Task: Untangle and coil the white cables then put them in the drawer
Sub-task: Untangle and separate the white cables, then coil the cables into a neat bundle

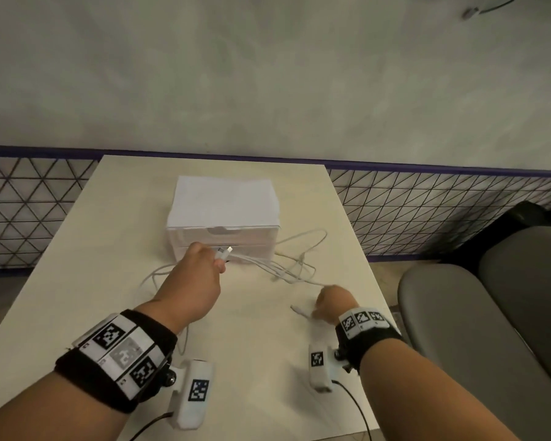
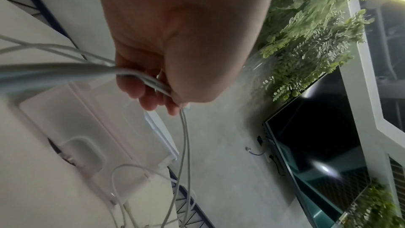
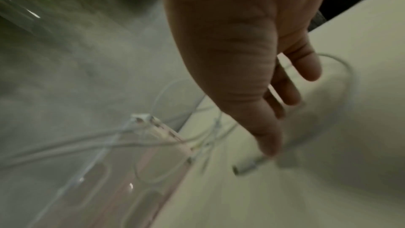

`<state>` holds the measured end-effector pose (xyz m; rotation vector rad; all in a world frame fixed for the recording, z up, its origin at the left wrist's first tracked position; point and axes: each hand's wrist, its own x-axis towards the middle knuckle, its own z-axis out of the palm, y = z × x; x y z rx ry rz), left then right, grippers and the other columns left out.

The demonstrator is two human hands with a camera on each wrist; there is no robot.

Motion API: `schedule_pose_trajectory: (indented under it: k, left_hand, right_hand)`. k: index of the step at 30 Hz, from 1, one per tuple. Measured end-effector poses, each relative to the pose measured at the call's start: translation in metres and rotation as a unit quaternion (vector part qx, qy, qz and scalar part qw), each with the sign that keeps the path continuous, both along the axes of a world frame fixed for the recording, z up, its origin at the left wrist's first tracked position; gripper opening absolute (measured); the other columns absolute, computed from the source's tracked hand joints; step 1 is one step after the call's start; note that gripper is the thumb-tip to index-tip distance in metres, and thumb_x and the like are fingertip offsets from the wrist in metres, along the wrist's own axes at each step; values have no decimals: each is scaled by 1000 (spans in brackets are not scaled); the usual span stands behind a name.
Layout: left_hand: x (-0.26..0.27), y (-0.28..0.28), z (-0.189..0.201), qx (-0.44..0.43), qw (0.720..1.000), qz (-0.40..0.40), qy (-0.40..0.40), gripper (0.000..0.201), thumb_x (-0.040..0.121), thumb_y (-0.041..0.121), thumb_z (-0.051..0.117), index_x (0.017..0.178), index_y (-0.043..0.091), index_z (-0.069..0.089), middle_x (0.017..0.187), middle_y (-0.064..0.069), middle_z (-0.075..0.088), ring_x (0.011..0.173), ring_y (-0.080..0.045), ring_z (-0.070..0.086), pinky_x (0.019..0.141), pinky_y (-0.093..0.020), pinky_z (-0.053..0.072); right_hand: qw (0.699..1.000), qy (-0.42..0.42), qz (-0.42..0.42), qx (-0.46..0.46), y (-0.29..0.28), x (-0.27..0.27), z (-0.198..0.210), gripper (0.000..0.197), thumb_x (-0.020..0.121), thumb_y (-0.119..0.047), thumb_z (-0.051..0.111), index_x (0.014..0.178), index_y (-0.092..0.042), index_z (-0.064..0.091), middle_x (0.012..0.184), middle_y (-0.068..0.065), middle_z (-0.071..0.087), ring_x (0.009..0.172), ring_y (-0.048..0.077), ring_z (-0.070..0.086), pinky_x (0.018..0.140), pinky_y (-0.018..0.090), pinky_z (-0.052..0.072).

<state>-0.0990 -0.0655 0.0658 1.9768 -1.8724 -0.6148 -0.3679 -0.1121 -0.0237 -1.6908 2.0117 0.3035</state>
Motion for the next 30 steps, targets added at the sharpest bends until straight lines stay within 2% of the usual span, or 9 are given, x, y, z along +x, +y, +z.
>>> schedule_pose_trajectory:
  k: [4, 6, 8, 11, 13, 15, 22, 25, 30]
  left_hand:
    - [0, 1, 4, -8, 1000, -25, 9, 22, 99, 20, 34, 86, 21, 52, 105, 1, 41, 83, -21, 50, 76, -30, 38]
    - [1, 0, 5, -4, 998, -49, 29, 23, 99, 22, 34, 86, 21, 54, 111, 0, 45, 84, -22, 56, 78, -33, 44]
    - [2, 1, 9, -9, 993, -40, 107, 23, 99, 23, 36, 93, 20, 58, 119, 4, 47, 86, -21, 62, 72, -34, 49]
    - [-2, 7, 23, -7, 951, 24, 308, 21, 99, 21, 40, 97, 16, 60, 114, 4, 60, 87, -14, 68, 59, -27, 51]
    - [-9, 13, 37, 5, 911, 32, 411, 22, 100, 20, 39, 95, 15, 60, 108, 3, 69, 87, -18, 71, 67, -31, 56]
    - [-17, 18, 52, 9, 879, 19, 477, 22, 100, 18, 39, 96, 12, 60, 102, 1, 73, 88, -19, 73, 76, -35, 57]
    - [-21, 26, 83, -25, 828, 0, 561, 21, 98, 16, 45, 99, 13, 66, 98, -8, 74, 72, -17, 69, 70, -37, 57]
    - [-18, 29, 83, -37, 822, -1, 569, 20, 95, 19, 50, 92, 21, 69, 99, -7, 75, 81, -19, 70, 75, -38, 56]
    - [-17, 33, 82, -60, 828, -10, 557, 20, 97, 19, 48, 104, 20, 66, 100, 1, 74, 93, -16, 69, 80, -38, 56]
  right_hand:
    - [996, 54, 68, 14, 23, 18, -9, 43, 88, -46, 50, 103, -9, 66, 101, 10, 63, 101, 28, 59, 86, 34, 49]
    - [995, 11, 99, 30, 31, 28, 0, 30, 87, -34, 55, 95, -8, 67, 91, 11, 60, 100, 29, 62, 87, 35, 50]
    - [986, -125, 93, 58, 36, 33, 15, 10, 83, -8, 57, 77, -13, 63, 85, 10, 66, 89, 27, 68, 84, 35, 55]
    - [904, -428, 6, 17, 44, 39, 55, 27, 85, 11, 45, 72, -11, 51, 73, 11, 60, 62, 14, 65, 65, 30, 57]
    - [832, -555, -5, -2, 50, 49, 90, 25, 91, 9, 44, 77, -10, 50, 70, 10, 58, 57, 11, 61, 58, 22, 52]
    - [778, -628, -6, -21, 53, 63, 120, 20, 94, 3, 46, 79, -10, 51, 70, 9, 60, 57, 16, 60, 59, 24, 52]
    - [722, -688, -17, -66, 61, 96, 167, 11, 95, -10, 50, 90, -4, 56, 69, 7, 65, 58, 20, 58, 64, 34, 55]
    - [724, -685, -25, -78, 66, 104, 174, 14, 95, -16, 51, 87, -6, 57, 70, 8, 64, 58, 19, 56, 61, 34, 53]
    - [742, -657, -25, -134, 66, 115, 176, 15, 95, -17, 53, 83, -8, 56, 73, 5, 62, 55, 15, 55, 52, 29, 46]
